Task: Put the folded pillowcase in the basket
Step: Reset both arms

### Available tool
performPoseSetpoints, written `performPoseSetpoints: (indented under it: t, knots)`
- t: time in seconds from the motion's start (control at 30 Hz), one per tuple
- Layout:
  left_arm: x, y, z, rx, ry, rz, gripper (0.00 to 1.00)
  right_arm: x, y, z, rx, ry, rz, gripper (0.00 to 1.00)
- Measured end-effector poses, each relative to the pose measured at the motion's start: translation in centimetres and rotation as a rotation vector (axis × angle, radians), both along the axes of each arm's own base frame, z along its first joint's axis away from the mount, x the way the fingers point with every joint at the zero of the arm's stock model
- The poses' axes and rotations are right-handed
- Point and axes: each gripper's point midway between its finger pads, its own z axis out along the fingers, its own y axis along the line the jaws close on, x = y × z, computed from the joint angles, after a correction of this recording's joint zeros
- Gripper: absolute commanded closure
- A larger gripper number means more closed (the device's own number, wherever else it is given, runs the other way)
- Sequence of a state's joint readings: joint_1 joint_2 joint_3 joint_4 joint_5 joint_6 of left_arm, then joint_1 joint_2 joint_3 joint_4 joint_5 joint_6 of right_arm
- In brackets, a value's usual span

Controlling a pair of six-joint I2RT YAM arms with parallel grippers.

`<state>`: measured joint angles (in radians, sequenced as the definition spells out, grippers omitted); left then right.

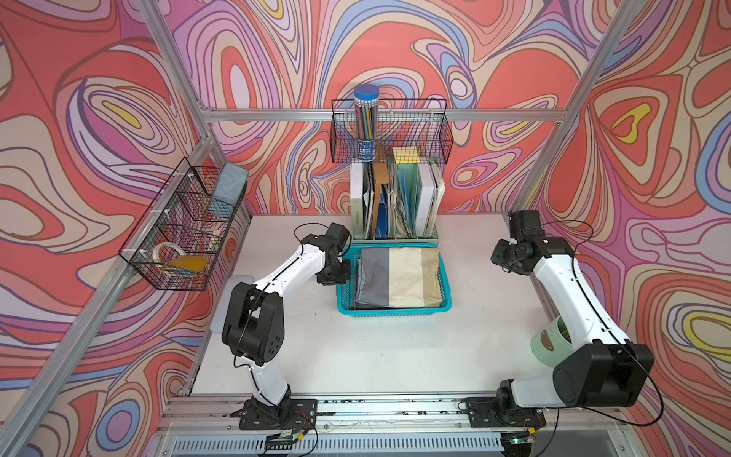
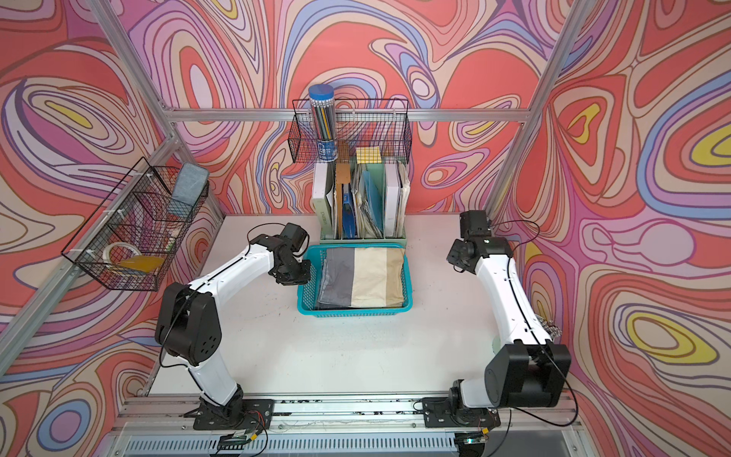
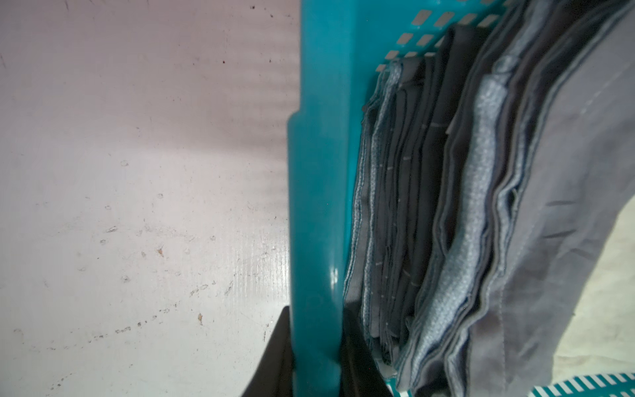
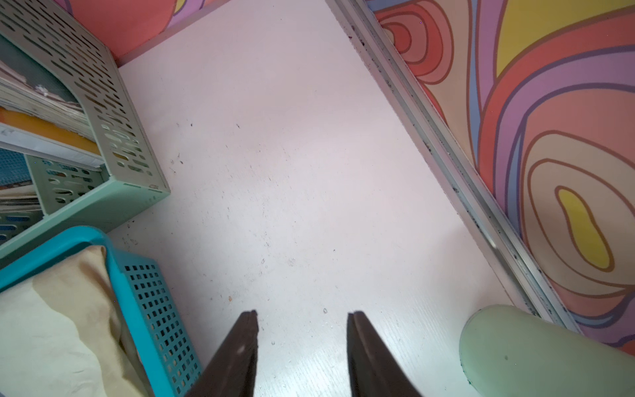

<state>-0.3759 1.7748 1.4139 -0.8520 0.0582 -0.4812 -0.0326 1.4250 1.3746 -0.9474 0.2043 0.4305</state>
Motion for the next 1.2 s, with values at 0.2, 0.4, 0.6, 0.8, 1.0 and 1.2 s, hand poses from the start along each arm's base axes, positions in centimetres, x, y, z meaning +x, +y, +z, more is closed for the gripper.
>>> performPoseSetpoints:
  t: [0.2, 0.4, 0.6, 0.8, 1.0, 1.2]
  knots:
    - [-0.9, 0.9, 0.5, 0.033, -0.008, 0.011, 0.01, 0.2, 0.1, 0.4, 0.003, -0.021, 0.003, 0.41]
    - [-1.9, 1.5, 5.6, -0.012, -0.145, 0.013, 0.01, 0.0, 0.1, 1.4, 0.003, -0.063, 0.003, 0.36]
    - [-2.1, 3.1, 10.4, 0.018, -0.304, 0.03, 0.01, 0.3, 0.4, 3.3, 0.008, -0.166, 0.014, 0.02]
    - [-3.4, 8.3, 16.5, 0.153, -0.642, 0.136, 0.01, -0.1, 0.4, 7.2, -0.045, -0.449, 0.034, 0.02]
    - [-3.1, 9.7, 14.4, 0.262, -0.956, 0.021, 0.01, 2.0, 0.7, 0.6, -0.139, -0.489, 0.148, 0.02]
    - [-1.8, 14.2, 4.4, 0.361, -0.818, 0.087, 0.01, -0.3, 1.6, -14.0, -0.167, -0.392, 0.255, 0.02]
